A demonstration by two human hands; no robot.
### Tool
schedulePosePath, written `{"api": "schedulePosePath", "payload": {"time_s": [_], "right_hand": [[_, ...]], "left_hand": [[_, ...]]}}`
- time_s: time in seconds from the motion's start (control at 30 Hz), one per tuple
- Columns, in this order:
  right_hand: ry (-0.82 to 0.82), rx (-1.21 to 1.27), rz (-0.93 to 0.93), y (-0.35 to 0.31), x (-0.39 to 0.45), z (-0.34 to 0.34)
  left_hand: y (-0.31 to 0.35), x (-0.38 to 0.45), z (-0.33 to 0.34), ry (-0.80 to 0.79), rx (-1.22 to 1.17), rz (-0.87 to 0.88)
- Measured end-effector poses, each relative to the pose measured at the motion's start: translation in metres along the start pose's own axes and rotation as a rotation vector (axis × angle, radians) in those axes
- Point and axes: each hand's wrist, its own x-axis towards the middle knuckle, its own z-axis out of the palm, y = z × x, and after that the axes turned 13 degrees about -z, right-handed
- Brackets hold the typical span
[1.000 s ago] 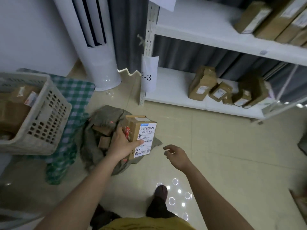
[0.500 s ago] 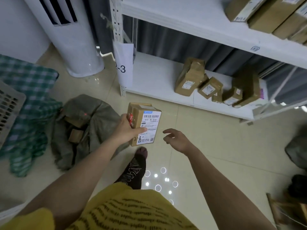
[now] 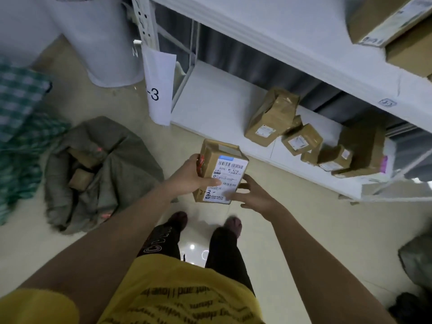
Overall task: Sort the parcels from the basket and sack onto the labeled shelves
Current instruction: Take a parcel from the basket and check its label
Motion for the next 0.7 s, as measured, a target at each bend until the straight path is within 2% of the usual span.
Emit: {"api": "schedulePosePath", "payload": {"time_s": [0.1, 0.23, 0.43, 0.7], "right_hand": [[-0.112, 0.0, -0.011, 0.005, 0.023, -0.036], [-0.274, -0.013, -0.038, 0.02, 0.051, -0.075], [-0.249, 0.01, -0.068, 0.064, 0.1, -0.114], [-0.121, 0.157, -0.043, 0.138, 0.205, -0.113]], "left_hand": [[0.014, 0.012, 0.019, -0.03, -0.064, -0.052], [0.022, 0.037, 0.048, 0.018, -0.122, -0.089], [0.024, 0.086, 0.095, 0.068, -0.149, -0.081], [-0.01, 0.208, 0.12, 0.25, -0.108, -0.08]]}}
